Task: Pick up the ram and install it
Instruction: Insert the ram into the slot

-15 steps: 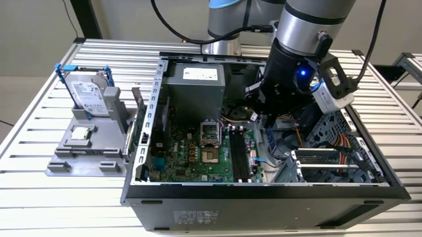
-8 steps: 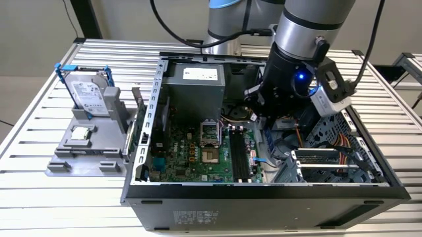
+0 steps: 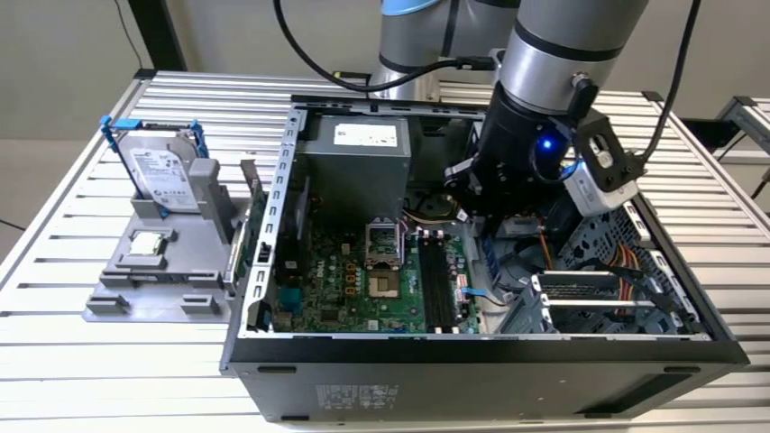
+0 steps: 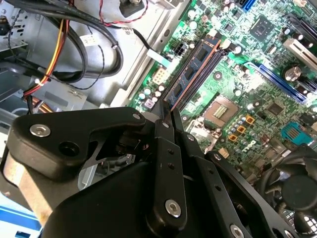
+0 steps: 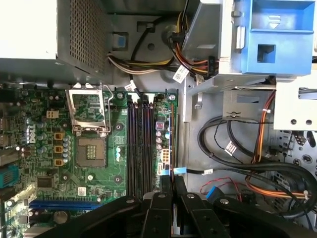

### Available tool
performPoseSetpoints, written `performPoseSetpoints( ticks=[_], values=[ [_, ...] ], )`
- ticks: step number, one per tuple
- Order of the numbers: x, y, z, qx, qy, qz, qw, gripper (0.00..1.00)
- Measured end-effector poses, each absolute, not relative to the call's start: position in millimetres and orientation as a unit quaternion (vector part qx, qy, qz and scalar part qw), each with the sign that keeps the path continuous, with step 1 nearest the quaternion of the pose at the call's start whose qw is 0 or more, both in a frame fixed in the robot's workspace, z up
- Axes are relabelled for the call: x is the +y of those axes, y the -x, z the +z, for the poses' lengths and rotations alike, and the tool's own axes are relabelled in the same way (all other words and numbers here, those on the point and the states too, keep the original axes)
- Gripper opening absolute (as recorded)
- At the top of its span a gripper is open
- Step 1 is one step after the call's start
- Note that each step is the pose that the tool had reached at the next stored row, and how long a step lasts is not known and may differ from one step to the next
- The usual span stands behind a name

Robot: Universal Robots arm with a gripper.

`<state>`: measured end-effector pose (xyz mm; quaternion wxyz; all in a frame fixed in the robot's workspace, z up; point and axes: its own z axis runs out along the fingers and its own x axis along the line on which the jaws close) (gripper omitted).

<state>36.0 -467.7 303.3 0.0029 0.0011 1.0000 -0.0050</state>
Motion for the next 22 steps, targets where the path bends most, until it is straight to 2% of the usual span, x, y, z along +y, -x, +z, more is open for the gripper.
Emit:
performPoseSetpoints(
  ticks=[22],
  values=[
    [-469.8,-34.4,291.5,1.0,-0.012,-0.005,0.002,0.0]
  ],
)
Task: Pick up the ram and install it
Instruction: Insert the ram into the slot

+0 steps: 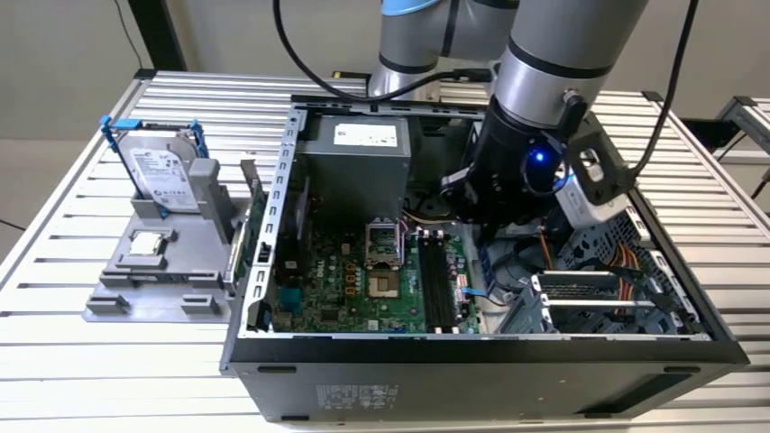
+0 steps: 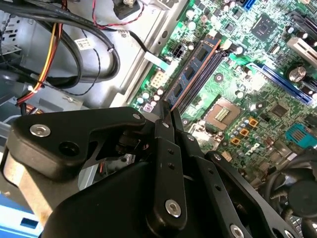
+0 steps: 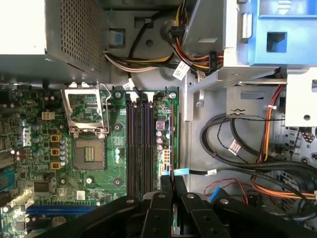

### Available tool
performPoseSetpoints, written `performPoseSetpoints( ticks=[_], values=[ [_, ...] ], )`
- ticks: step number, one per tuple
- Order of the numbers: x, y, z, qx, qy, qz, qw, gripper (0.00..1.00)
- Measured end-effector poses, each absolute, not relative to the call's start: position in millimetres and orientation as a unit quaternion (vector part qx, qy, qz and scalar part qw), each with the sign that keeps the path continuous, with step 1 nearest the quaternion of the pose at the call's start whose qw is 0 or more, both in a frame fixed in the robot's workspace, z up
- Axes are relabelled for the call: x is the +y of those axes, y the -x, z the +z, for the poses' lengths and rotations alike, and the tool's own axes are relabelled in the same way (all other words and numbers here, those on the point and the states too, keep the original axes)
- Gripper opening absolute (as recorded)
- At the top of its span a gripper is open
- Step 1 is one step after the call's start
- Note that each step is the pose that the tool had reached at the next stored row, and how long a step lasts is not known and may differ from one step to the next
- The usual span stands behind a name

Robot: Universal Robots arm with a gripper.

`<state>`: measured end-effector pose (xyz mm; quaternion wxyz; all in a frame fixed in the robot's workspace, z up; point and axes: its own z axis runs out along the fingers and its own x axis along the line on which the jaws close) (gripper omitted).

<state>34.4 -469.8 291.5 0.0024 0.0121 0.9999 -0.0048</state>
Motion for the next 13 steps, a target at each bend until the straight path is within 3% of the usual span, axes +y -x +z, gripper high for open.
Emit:
performPoseSetpoints(
  ticks=[13],
  values=[
    [-469.8,-31.9,277.5,1.0,-0.012,-0.005,0.002,0.0]
  ],
)
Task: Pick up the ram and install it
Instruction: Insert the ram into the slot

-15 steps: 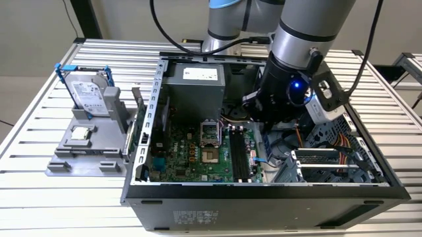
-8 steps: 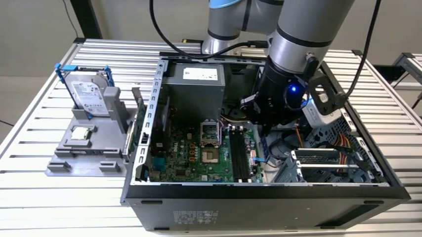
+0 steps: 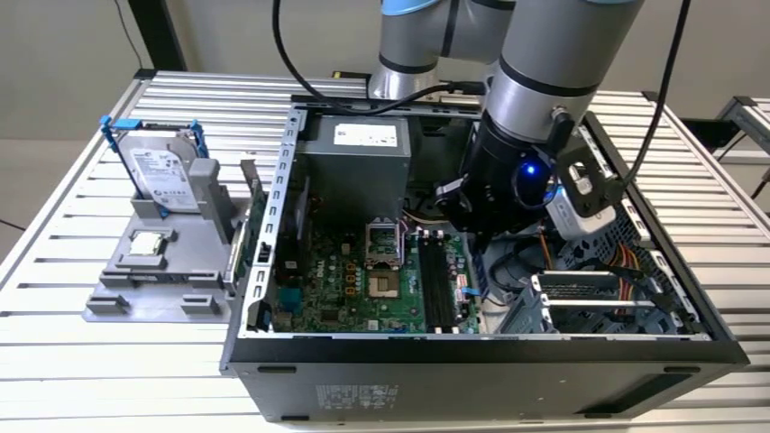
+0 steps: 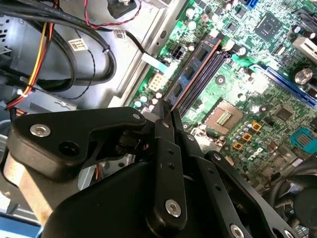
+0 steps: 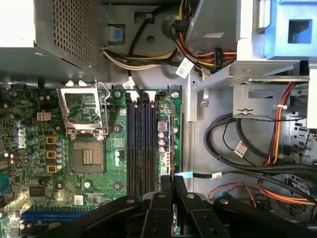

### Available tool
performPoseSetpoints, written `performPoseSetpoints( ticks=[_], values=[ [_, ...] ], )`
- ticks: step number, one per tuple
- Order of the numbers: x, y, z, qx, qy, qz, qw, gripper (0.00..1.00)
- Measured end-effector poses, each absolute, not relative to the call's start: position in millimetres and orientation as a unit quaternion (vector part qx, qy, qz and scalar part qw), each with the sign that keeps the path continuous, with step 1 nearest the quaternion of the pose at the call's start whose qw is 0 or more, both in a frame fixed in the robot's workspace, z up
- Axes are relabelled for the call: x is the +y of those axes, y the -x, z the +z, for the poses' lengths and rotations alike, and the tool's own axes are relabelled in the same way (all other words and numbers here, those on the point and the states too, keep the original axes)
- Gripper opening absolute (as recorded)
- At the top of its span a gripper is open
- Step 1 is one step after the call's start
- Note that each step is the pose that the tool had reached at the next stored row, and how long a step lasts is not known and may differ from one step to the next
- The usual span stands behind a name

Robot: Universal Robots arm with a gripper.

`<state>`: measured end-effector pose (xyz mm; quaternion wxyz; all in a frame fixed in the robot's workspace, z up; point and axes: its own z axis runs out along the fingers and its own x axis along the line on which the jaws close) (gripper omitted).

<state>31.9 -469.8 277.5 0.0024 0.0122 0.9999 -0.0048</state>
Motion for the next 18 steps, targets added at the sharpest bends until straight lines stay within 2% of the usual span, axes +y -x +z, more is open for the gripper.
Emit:
performPoseSetpoints(
  ticks=[18],
  values=[
    [-469.9,-28.0,257.9,1.0,-0.012,-0.005,0.002,0.0]
  ],
)
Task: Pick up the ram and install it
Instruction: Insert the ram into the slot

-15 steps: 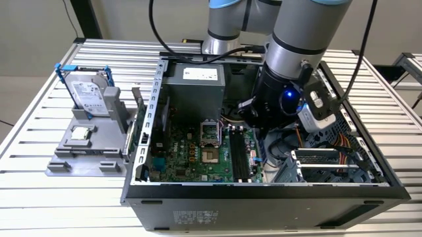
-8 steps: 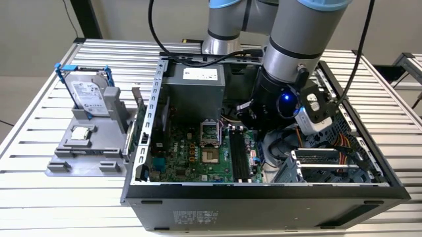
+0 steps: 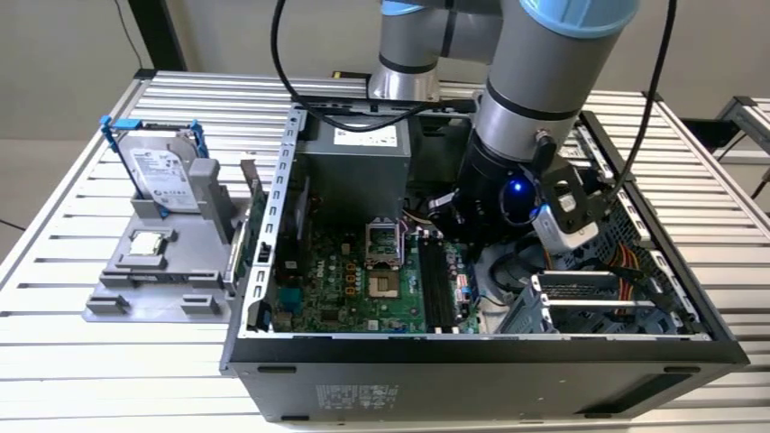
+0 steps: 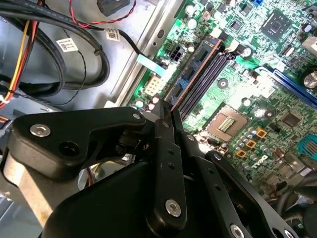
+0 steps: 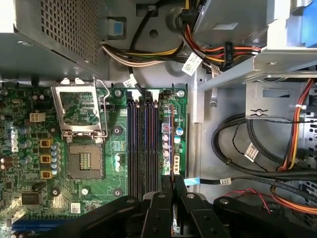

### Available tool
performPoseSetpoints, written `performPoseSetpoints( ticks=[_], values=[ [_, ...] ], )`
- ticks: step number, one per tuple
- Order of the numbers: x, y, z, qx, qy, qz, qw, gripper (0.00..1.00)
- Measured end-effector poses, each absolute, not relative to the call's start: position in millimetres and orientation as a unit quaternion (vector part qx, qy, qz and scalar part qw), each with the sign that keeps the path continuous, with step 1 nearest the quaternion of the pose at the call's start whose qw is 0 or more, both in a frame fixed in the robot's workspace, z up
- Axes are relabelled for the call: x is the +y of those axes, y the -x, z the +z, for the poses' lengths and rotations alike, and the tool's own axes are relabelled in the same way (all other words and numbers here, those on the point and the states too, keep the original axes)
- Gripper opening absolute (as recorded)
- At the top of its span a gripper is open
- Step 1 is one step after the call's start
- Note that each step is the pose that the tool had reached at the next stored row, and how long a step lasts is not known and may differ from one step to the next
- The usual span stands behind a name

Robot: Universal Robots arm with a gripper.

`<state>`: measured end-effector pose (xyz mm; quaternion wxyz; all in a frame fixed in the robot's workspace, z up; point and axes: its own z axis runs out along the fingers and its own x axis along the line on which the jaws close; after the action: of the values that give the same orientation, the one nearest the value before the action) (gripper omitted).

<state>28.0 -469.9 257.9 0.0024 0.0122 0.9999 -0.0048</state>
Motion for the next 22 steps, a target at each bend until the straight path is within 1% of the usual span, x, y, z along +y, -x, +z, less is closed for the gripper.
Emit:
performPoseSetpoints(
  ticks=[22],
  values=[
    [-469.9,-25.4,250.1,1.0,-0.012,-0.005,0.002,0.0]
  ],
)
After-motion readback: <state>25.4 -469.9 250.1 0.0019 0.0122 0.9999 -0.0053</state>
